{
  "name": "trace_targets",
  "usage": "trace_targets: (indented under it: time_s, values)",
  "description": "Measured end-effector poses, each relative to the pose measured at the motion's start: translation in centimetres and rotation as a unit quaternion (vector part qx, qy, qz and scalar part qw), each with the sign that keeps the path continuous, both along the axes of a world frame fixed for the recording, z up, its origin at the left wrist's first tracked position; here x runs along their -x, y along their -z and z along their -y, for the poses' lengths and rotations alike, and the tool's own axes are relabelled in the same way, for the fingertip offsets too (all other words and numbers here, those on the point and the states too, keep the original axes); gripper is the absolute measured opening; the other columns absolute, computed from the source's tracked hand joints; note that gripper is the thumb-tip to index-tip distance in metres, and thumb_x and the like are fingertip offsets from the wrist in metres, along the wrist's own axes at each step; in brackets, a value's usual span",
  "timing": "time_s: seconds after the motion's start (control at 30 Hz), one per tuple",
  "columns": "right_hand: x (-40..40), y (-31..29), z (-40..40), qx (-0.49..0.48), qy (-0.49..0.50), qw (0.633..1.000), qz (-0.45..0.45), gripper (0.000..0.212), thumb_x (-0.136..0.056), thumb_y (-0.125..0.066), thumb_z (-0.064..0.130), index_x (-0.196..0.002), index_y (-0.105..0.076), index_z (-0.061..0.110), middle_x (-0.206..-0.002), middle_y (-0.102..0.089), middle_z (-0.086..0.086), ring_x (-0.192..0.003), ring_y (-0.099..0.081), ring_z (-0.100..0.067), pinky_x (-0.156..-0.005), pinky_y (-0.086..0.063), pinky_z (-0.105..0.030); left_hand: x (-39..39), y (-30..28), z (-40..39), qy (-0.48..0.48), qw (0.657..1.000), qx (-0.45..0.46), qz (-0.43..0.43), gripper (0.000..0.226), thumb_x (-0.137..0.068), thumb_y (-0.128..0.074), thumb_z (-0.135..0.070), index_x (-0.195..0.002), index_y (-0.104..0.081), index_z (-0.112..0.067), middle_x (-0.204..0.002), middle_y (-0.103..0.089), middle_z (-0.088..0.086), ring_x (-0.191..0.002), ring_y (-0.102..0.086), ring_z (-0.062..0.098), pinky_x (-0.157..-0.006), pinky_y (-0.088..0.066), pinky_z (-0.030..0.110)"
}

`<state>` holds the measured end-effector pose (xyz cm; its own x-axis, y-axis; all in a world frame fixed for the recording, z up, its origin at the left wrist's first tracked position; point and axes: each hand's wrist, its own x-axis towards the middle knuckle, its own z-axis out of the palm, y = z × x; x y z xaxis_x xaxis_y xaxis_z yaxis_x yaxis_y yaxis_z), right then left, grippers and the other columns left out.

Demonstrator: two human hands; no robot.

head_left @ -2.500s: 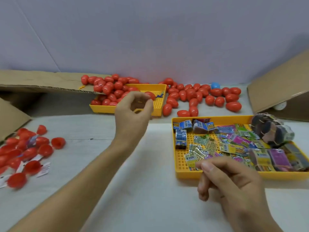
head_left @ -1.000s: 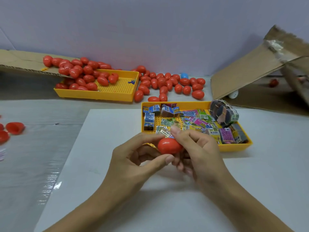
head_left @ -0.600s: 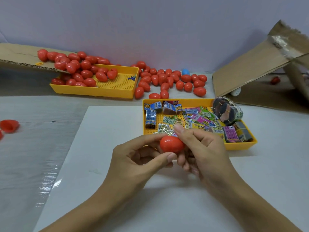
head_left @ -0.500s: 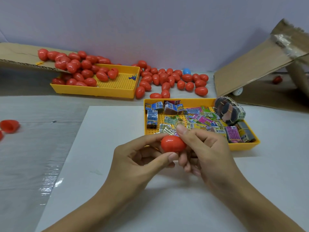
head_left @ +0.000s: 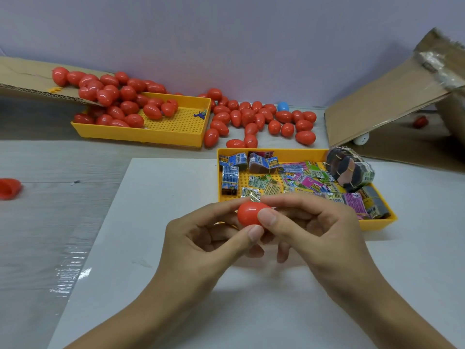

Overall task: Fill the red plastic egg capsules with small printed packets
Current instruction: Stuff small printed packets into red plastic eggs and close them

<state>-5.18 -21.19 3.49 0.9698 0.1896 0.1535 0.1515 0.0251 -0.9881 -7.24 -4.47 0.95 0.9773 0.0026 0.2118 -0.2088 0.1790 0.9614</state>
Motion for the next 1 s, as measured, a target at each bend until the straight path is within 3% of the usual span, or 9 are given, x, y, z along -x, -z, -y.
trace_targets:
  time_s: [0.2, 0.47, 0.63, 0.73, 0.83, 1.0]
  values:
    - [0.01, -0.09, -0.05, 0.007, -0.010, 1.000, 0.027, 0.022, -0.073, -0.077, 0.020, -0.095, -0.078, 0.021, -0.079, -0.076, -0.001, -0.055, -0.066, -0.008, -0.050, -0.053, -0.021, -0.09, 0.13, -0.10, 0.001, 1.000, 0.005, -0.004, 0.036, -0.072, -0.080, -0.026, -0.108, -0.077, -0.029, -0.084, -0.074, 0.013, -0.062, -0.073, 0.025, -0.064, -0.059, 0.025]
    - [-0.12, 0.39, 0.19, -0.004, -0.030, 0.999, 0.037, 0.030, -0.071, -0.079, 0.013, -0.101, -0.076, 0.017, -0.097, -0.073, -0.006, -0.082, -0.072, -0.023, -0.060, -0.057, -0.026, -0.17, 0.15, -0.13, 0.000, 1.000, 0.023, -0.008, 0.030, -0.078, -0.073, -0.029, -0.107, -0.077, -0.021, -0.076, -0.075, 0.009, -0.063, -0.073, 0.026, -0.066, -0.059, 0.028]
    - [-0.17, 0.52, 0.10, -0.009, -0.048, 0.997, 0.056, 0.031, -0.072, -0.077, 0.004, -0.099, -0.076, 0.019, -0.098, -0.072, -0.004, -0.094, -0.070, -0.022, -0.066, -0.058, -0.029, -0.15, 0.13, -0.06, -0.001, 0.999, 0.037, -0.006, 0.026, -0.082, -0.069, -0.032, -0.104, -0.078, -0.021, -0.076, -0.075, 0.012, -0.064, -0.073, 0.029, -0.066, -0.059, 0.029]
    - [-0.15, 0.36, 0.19, -0.016, -0.054, 0.997, 0.048, 0.030, -0.074, -0.076, 0.003, -0.100, -0.076, 0.018, -0.097, -0.073, -0.003, -0.091, -0.071, -0.019, -0.064, -0.058, -0.027, -0.14, 0.10, -0.05, -0.001, 1.000, 0.029, 0.003, 0.026, -0.084, -0.068, -0.031, -0.105, -0.078, -0.021, -0.080, -0.076, 0.010, -0.065, -0.074, 0.027, -0.066, -0.059, 0.028]
    - [-0.13, 0.06, 0.22, -0.015, -0.033, 0.999, 0.026, 0.023, -0.078, -0.076, 0.016, -0.100, -0.077, 0.021, -0.092, -0.074, -0.001, -0.071, -0.071, -0.017, -0.056, -0.056, -0.025, -0.12, 0.17, -0.04, -0.007, 1.000, 0.023, 0.002, 0.026, -0.082, -0.068, -0.031, -0.105, -0.078, -0.022, -0.077, -0.075, 0.010, -0.064, -0.072, 0.027, -0.066, -0.058, 0.028]
    - [-0.37, -0.05, 0.21, 0.005, 0.001, 1.000, -0.003, 0.020, -0.079, -0.074, 0.036, -0.083, -0.078, 0.017, -0.064, -0.067, -0.005, -0.052, -0.061, -0.016, -0.037, -0.045, -0.024, -0.01, 0.21, -0.06, 0.000, 1.000, 0.008, 0.011, 0.028, -0.081, -0.069, -0.030, -0.107, -0.077, -0.023, -0.078, -0.075, 0.009, -0.065, -0.073, 0.026, -0.067, -0.058, 0.025]
